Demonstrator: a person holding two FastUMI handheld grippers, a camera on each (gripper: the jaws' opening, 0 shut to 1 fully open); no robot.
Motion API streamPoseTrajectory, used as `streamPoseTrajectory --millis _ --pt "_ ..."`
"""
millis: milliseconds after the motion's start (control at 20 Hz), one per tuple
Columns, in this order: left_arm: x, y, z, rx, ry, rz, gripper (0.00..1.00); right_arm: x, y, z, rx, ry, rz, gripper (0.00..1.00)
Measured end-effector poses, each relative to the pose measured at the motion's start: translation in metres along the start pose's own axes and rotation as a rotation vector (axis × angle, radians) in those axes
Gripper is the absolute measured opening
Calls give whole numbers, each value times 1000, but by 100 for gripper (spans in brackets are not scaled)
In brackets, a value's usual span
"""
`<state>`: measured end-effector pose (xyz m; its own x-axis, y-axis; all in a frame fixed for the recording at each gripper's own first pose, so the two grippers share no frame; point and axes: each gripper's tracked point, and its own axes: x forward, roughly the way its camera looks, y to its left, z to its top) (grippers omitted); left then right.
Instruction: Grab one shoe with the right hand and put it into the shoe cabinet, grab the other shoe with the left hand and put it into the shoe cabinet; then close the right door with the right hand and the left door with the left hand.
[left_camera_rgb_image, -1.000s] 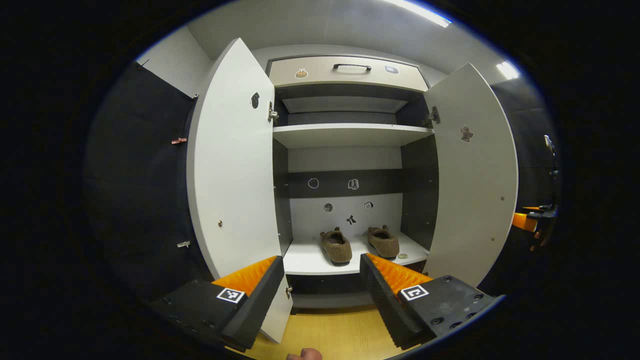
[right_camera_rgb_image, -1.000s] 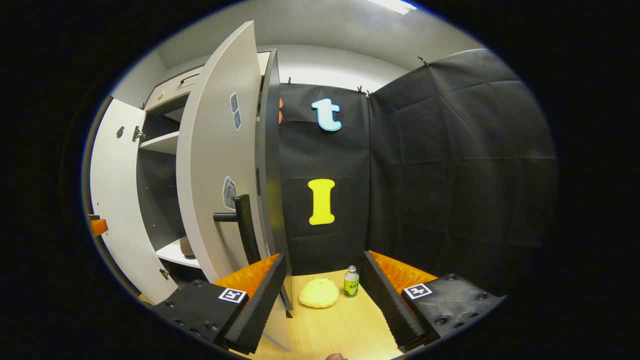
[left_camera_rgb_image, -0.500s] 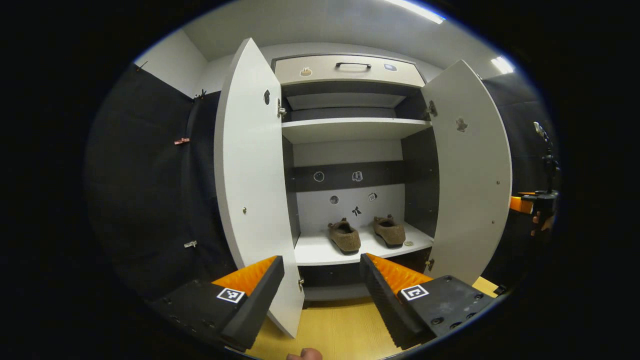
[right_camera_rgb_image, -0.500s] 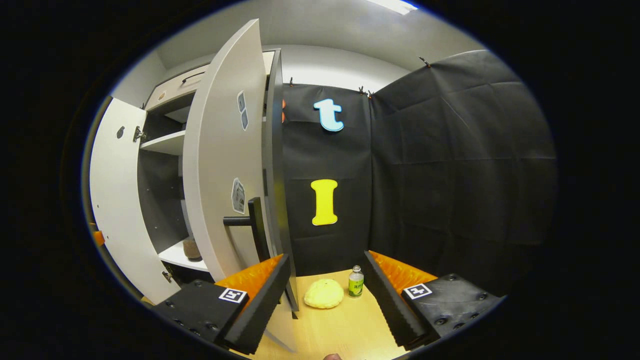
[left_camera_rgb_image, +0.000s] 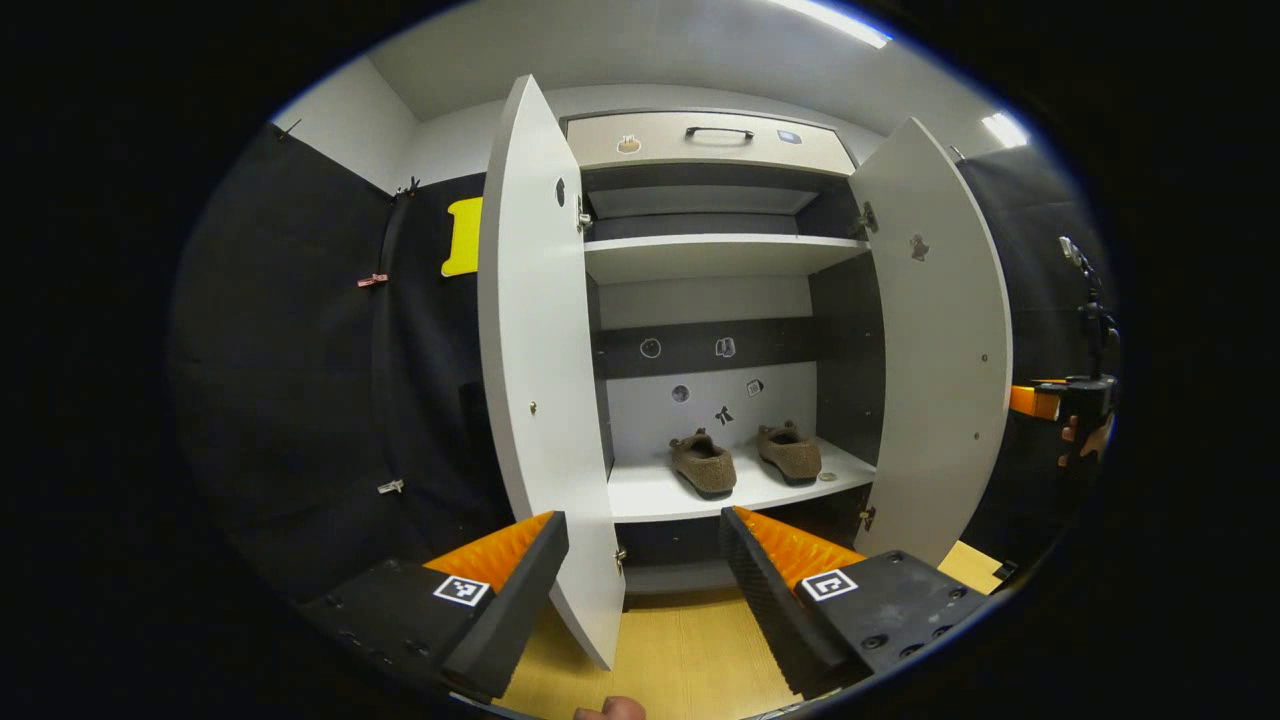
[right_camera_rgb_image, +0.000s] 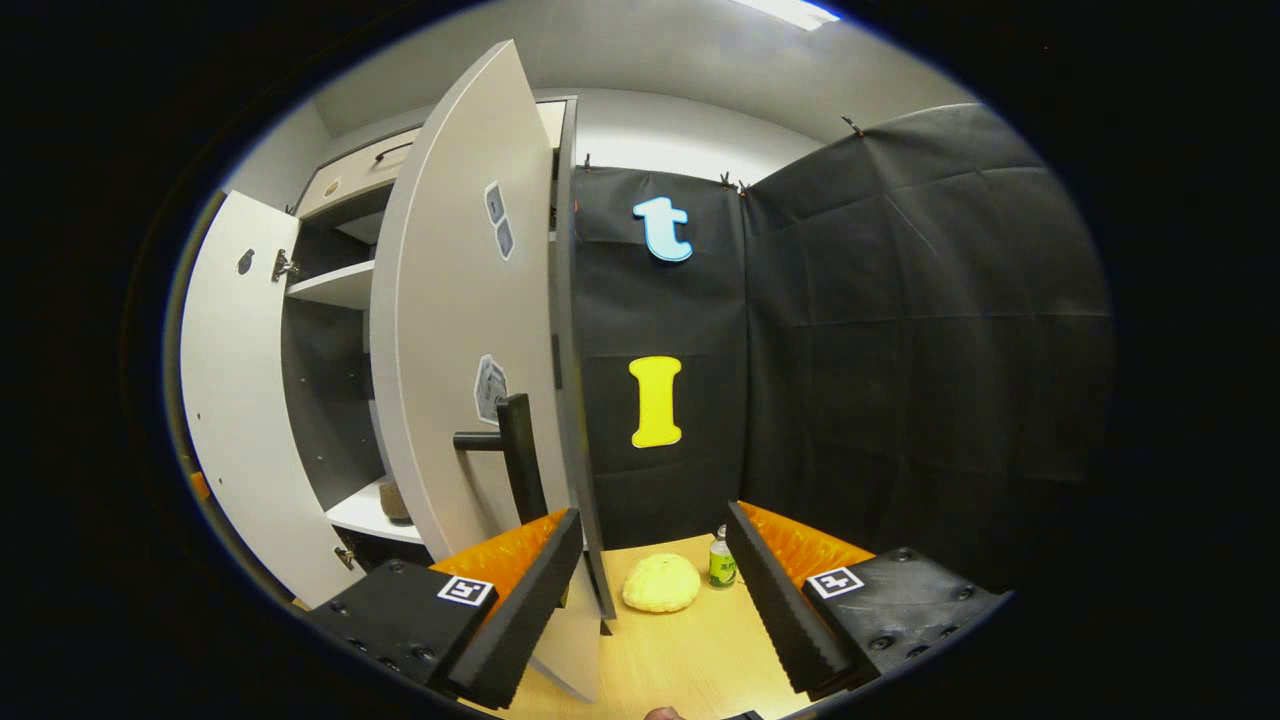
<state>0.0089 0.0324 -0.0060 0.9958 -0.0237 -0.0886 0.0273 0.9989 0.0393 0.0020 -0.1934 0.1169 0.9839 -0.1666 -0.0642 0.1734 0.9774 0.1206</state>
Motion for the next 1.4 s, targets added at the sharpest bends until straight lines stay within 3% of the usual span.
streamPoseTrajectory --millis 350,750,1050,1400 --pt "-18 27 -5 -2 4 34 96 -3 54 -7 10 12 75 98" --pt "-30 57 -12 -25 12 77 96 2 149 -9 20 23 239 98" --pt "-22 99 -16 -30 18 123 96 -19 172 -14 9 39 279 98" --pt "21 163 -22 -56 18 168 96 -43 173 -24 -64 47 282 98"
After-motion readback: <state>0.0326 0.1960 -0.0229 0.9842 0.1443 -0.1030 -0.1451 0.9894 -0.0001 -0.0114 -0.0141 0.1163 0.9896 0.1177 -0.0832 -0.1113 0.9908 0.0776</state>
